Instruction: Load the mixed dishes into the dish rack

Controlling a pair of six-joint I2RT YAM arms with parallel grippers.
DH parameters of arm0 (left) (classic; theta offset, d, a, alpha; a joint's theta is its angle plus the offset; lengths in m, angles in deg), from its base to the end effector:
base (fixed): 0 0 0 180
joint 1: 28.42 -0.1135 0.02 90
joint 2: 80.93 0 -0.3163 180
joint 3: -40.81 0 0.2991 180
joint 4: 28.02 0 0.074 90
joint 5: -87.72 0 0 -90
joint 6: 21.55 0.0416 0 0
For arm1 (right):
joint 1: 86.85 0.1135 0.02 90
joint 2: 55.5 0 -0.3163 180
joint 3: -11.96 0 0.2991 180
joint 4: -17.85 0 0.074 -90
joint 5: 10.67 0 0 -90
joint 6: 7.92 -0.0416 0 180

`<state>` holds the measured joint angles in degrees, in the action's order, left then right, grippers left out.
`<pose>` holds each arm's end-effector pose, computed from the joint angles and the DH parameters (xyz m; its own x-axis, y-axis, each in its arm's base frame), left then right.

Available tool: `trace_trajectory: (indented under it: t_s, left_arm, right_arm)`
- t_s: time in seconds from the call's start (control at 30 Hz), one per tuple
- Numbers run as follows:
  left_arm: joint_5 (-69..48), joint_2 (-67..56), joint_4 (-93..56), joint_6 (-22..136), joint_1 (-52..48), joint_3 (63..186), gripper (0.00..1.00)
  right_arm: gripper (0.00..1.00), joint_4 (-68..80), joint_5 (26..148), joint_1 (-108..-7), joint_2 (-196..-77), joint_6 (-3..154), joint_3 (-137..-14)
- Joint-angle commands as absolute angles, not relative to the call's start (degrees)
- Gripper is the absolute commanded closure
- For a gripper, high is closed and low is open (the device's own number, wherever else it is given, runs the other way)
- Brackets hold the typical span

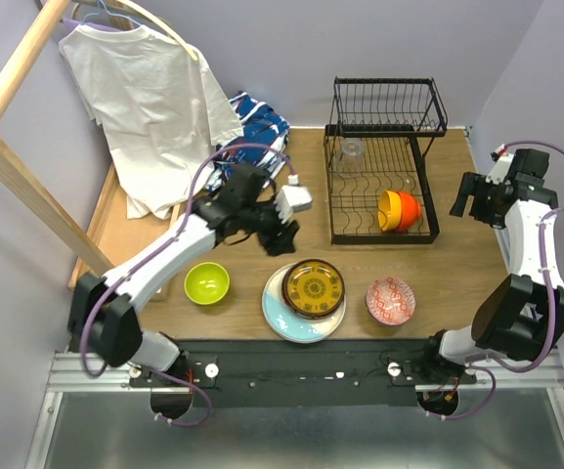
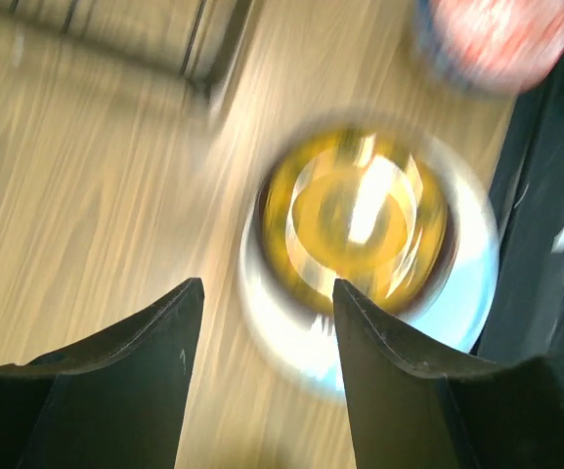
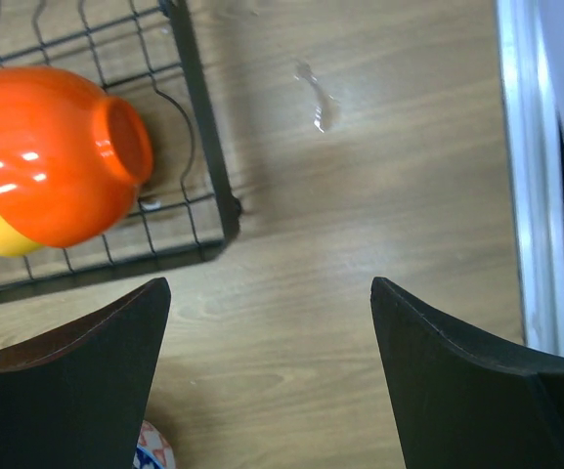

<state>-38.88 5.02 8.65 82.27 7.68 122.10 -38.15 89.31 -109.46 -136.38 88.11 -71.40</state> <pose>0.2895 -0.2418 0.3338 -0.3187 0.4698 -0.8232 0.9381 0.2808 -0.2030 0.3139 -0.1229 0.3463 -0.7679 0.2077 -0.6059 0.2040 0.9760 0.0761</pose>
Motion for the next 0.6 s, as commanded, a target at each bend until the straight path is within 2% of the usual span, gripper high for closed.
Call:
trace_trajectory:
  t_s: [0.0,0.2,0.5,0.57]
  left_arm:
    - [-22.2,-4.7,39.8,99.9,6.1,115.6,0.36]
    - [-10.1,-13.8,46.3,103.0,4.8,103.3,0.35]
    - [-8.0,-10.5,40.1,98.0,4.1,99.2,0.35]
    - [-7.6,-10.0,39.0,98.7,3.8,98.9,0.39]
  right_arm:
    - [0.09,-33.2,95.3,-109.7,-138.7,87.2,-73.3]
    - [0.09,-33.4,99.0,-109.7,-139.9,84.3,-75.2]
    - [0.09,-33.7,100.3,-109.6,-139.9,83.0,-74.4]
    - [0.09,-33.7,100.5,-109.6,-139.9,82.7,-74.4]
